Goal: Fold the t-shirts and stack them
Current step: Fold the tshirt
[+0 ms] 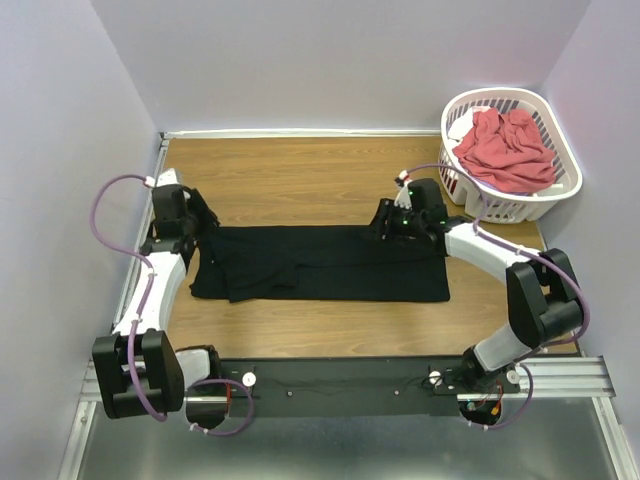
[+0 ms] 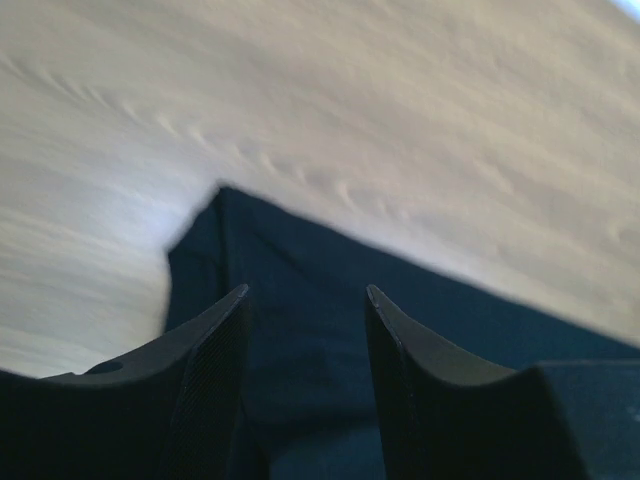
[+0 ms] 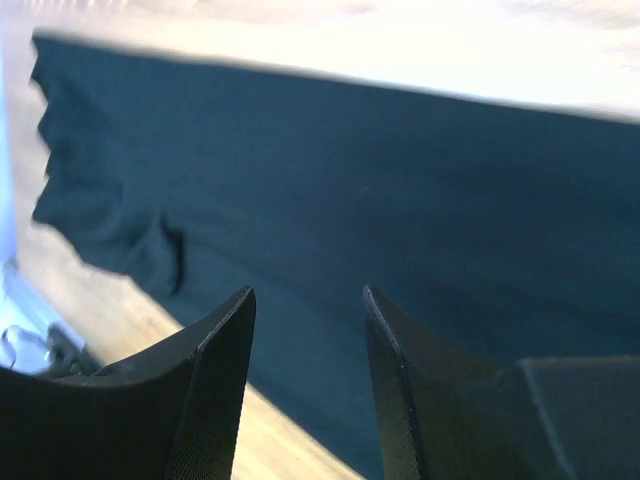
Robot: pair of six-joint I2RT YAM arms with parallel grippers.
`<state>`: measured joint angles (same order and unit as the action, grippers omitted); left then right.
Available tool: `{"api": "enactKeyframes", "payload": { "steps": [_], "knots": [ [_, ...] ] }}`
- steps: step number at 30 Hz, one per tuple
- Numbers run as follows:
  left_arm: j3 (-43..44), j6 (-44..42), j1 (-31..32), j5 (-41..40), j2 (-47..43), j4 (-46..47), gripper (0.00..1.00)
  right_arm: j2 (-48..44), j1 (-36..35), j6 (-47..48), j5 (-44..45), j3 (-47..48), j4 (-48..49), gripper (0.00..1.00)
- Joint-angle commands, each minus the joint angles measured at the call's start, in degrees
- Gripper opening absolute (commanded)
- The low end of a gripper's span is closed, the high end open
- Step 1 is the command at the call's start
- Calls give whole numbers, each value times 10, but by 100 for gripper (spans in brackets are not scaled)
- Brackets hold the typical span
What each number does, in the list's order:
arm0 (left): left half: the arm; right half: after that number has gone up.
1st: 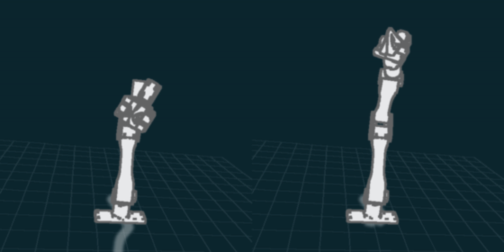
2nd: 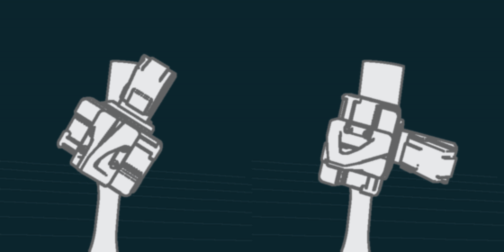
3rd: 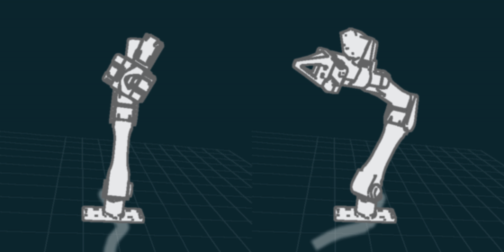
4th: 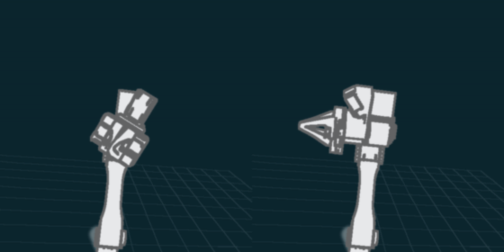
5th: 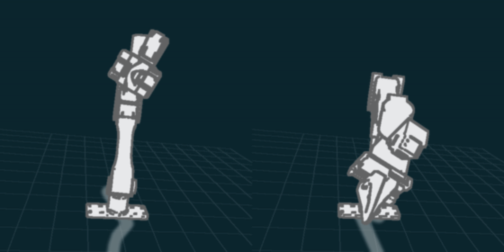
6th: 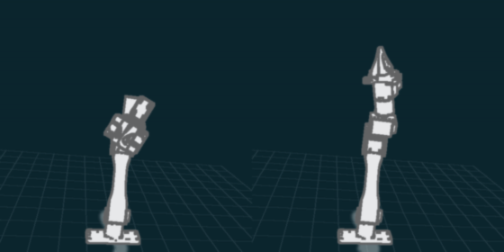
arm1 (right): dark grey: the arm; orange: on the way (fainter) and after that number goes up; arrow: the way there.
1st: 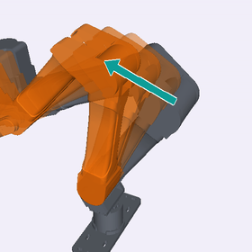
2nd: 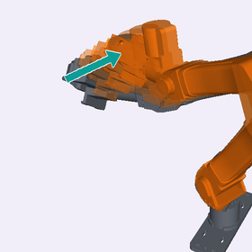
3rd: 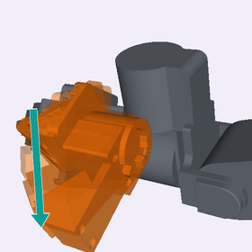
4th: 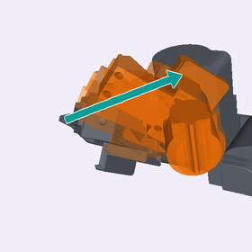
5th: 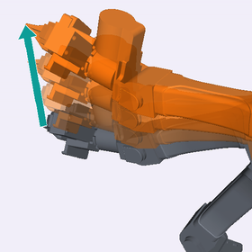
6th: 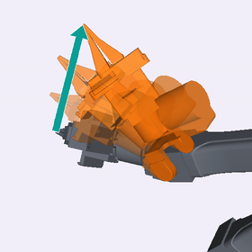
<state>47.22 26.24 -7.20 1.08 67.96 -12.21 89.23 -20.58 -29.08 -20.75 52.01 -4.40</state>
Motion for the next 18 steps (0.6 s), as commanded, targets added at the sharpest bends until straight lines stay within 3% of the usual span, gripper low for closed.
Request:
{"api": "enactKeyframes", "payload": {
  "steps": [1,7,13,18],
  "knots": [
    [-56,21,24,43,-21,-24,57,36,-28,-35,-12,0,21,53],
    [-92,19,29,60,-58,-19,57,110,-28,-37,7,6,65,51],
    [-50,8,30,65,41,16,57,176,-27,-7,42,60,67,51],
    [11,18,30,75,180,46,54,226,-15,24,74,106,65,51]
  ]
}}
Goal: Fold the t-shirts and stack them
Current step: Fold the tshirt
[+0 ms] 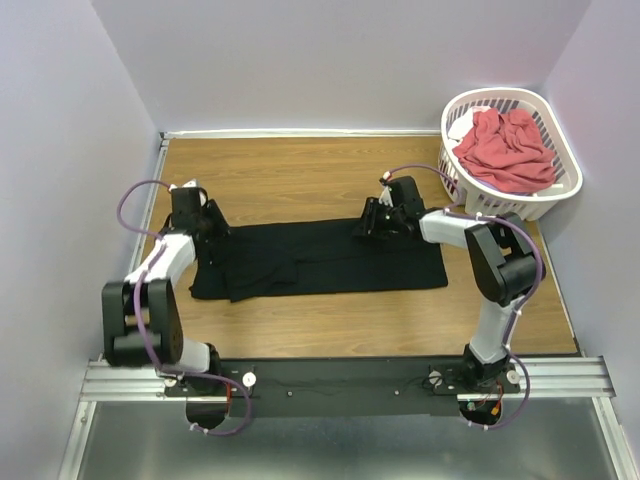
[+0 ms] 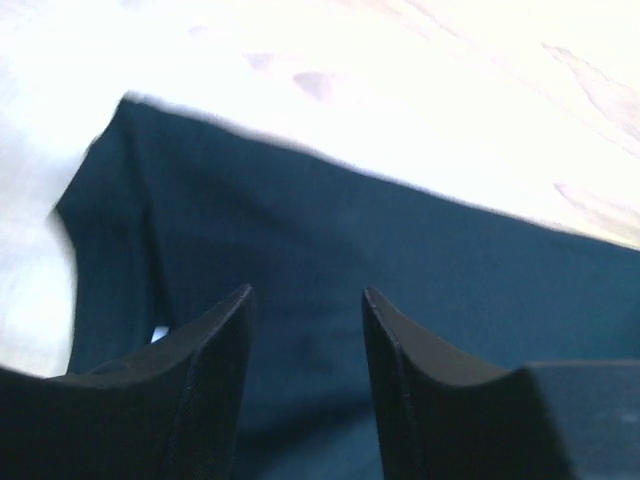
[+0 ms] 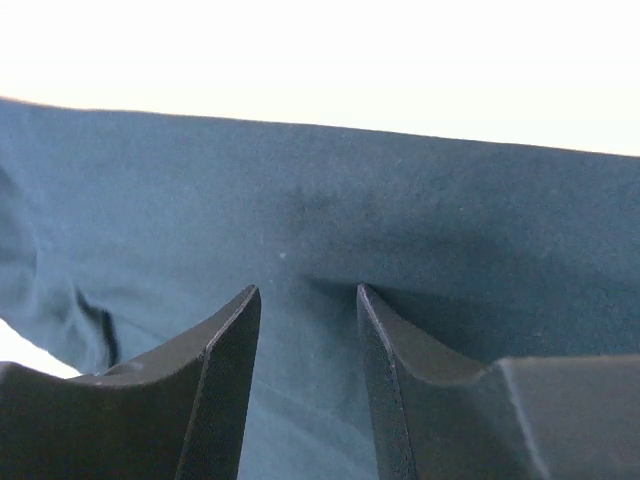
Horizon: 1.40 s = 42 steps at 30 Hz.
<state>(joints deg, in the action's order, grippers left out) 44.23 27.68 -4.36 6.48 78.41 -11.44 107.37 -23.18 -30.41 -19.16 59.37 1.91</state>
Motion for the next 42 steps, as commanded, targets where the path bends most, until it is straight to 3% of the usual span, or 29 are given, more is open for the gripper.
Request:
{"api": "enactKeyframes", "payload": {
  "steps": [1,5,9,13,17,25,36,42],
  "knots": [
    [69,4,1,21,95,41,53,63,16,41,62,40,2,51],
    [143,-2,1,32,193,43,53,105,36,61,62,86,1,52],
    [188,3,4,35,206,28,53,108,37,73,31,135,-15,53],
    [107,23,23,-10,98,18,54,61,26,46,-44,134,-15,53],
    [-13,74,42,-41,-78,14,55,21,-12,11,-103,112,-14,53],
    [-156,147,77,-46,-267,-28,57,22,-102,-57,-125,72,22,53],
    [-190,188,126,-59,-230,-30,57,87,-152,-112,-141,62,60,49],
    [-178,199,141,-94,-224,-59,57,107,-157,-112,-144,64,62,40]
  ]
}}
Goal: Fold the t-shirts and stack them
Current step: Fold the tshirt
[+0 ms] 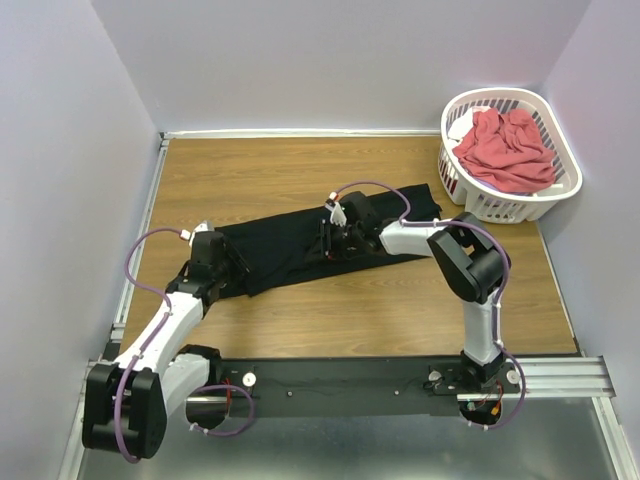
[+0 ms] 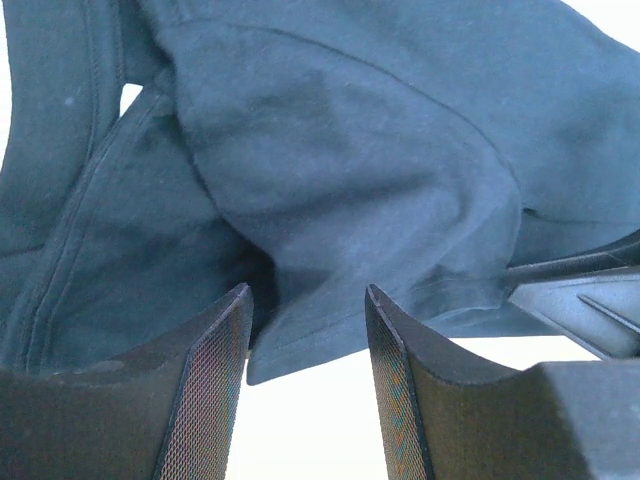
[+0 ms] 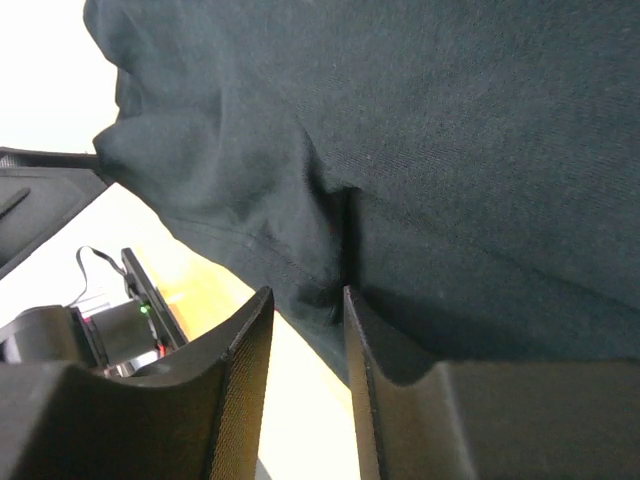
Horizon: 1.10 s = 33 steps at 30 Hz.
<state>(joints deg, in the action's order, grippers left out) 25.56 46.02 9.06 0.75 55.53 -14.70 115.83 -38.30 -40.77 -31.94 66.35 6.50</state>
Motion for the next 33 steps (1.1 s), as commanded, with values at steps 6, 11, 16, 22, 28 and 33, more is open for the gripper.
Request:
{"api": "enactKeyframes", "payload": {
  "steps": [6,11,16,22,28,33],
  "knots": [
    [30,23,18,-52,21,-55,57,35,-7,-4,-32,-3,18,37],
    [48,18,21,-46,46,-77,57,32,-7,9,-35,-4,18,20],
    [58,20,30,-44,51,-111,57,19,-7,17,-35,-2,14,1],
    [77,19,38,-40,48,-167,57,17,-7,28,-33,0,8,1],
    [82,25,46,-33,27,-184,57,22,-7,34,-44,8,6,1],
    [73,22,63,-25,59,-172,57,28,-7,39,-50,13,7,1]
  ]
}}
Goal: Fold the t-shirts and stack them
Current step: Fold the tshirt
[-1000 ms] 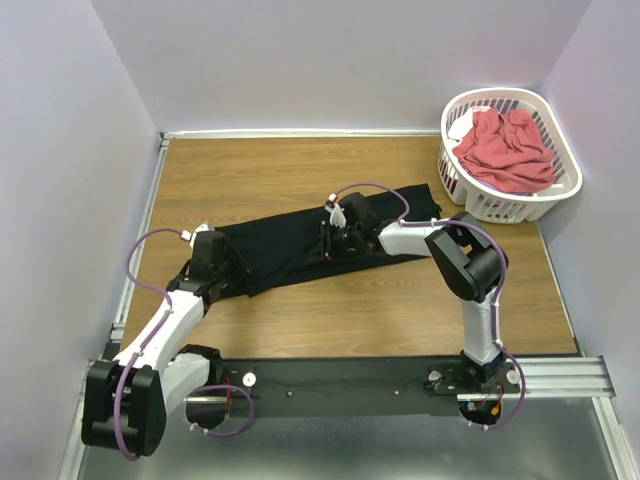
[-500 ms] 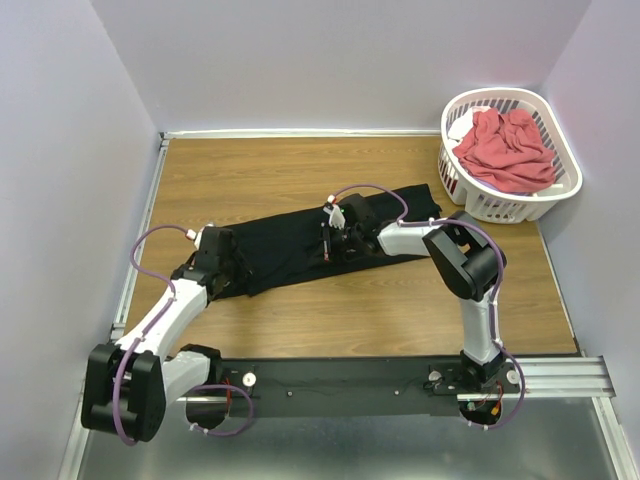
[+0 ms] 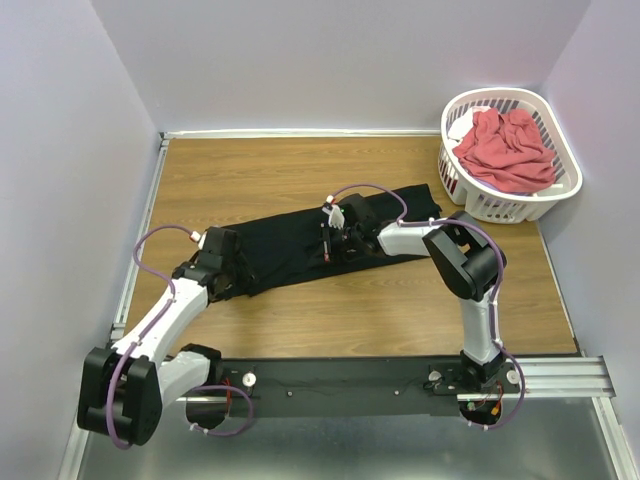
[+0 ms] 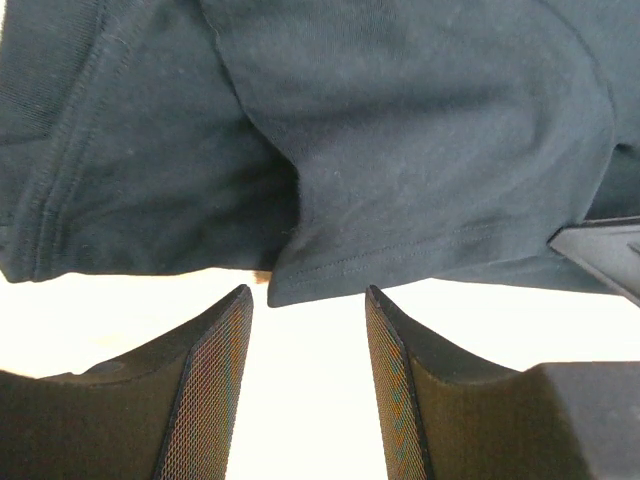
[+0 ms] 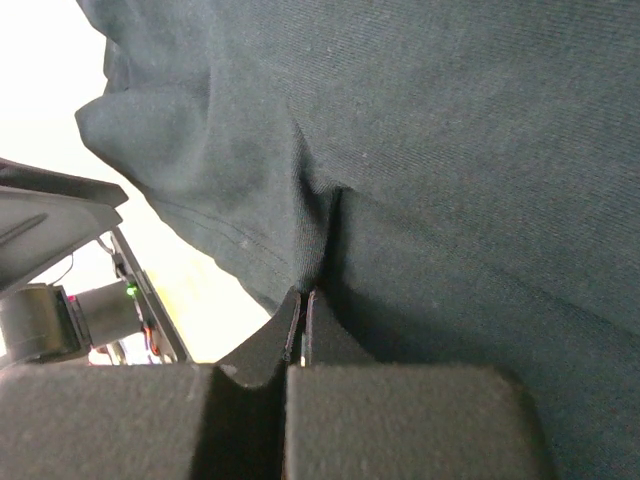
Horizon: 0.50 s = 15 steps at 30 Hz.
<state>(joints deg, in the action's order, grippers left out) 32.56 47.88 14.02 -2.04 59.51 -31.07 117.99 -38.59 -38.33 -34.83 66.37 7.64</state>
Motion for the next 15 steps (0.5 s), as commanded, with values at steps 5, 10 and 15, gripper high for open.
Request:
{"api": "enactKeyframes", "payload": {
  "steps": [5,10,15],
  "knots": [
    [4,11,22,-17,34,-1,45,9,-4,15,-22,13,-4,1],
    [6,15,28,-35,49,2,43,9,-4,16,-22,13,-4,1],
    [5,25,43,-38,58,-3,43,9,-4,16,-23,12,-4,1]
  ]
}}
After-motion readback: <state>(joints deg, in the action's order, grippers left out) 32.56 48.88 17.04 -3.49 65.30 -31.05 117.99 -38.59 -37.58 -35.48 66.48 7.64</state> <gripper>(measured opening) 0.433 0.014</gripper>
